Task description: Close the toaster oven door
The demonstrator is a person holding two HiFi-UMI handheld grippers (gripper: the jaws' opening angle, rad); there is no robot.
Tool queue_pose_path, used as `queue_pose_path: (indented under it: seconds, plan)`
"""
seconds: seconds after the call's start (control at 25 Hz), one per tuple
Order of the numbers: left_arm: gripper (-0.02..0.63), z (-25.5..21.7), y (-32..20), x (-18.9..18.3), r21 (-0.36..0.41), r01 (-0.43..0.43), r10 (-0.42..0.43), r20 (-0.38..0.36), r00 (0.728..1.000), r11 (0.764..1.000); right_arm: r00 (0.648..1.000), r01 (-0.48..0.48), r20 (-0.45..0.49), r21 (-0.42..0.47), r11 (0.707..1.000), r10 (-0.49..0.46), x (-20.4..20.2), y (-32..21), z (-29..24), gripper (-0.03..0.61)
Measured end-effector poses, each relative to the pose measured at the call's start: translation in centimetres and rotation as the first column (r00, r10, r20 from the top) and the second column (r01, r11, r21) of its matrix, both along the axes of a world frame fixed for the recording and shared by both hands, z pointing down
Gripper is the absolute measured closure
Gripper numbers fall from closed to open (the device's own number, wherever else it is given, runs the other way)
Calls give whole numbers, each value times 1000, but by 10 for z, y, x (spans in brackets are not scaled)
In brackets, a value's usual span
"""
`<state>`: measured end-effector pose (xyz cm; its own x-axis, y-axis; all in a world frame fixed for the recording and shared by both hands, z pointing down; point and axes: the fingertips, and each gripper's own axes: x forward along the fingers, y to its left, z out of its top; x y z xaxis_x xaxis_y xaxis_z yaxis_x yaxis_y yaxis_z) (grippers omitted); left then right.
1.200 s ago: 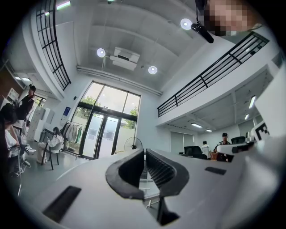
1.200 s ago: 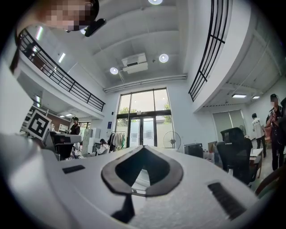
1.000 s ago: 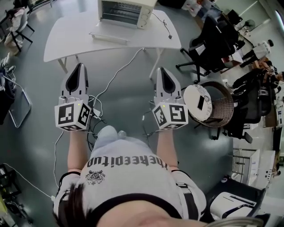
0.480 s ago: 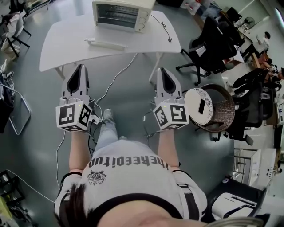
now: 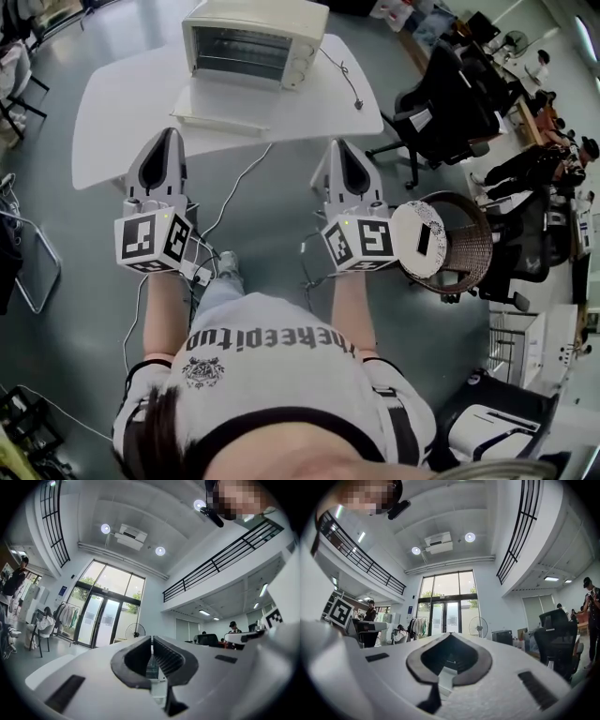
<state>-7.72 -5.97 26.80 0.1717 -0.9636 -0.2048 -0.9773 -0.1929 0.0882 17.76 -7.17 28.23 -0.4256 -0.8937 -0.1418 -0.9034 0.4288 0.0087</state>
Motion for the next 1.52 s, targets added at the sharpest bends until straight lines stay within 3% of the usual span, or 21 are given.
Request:
queue_pose_path:
  seconds: [0.48,0.88,1.24,1.52]
  plan:
    - [600,5,-102,-57,-12,-27,27,5,1000,1000,1000,-27,1,-13,1000,27,-57,-95,6,574]
    - [600,9,-158,-75,-16,-85,85,16,996,996,998,-62,-3,-49,997,62,-80,-141,21,574]
    - [600,37,-191,-75,-69,-124,125,10,992,990,997,-75,-25,-164,984,72,-91,-167,67,574]
    - [599,64,-205,-71,-119,-147,148,4,989,982,997,-72,-34,-281,957,65,-98,-174,119,574]
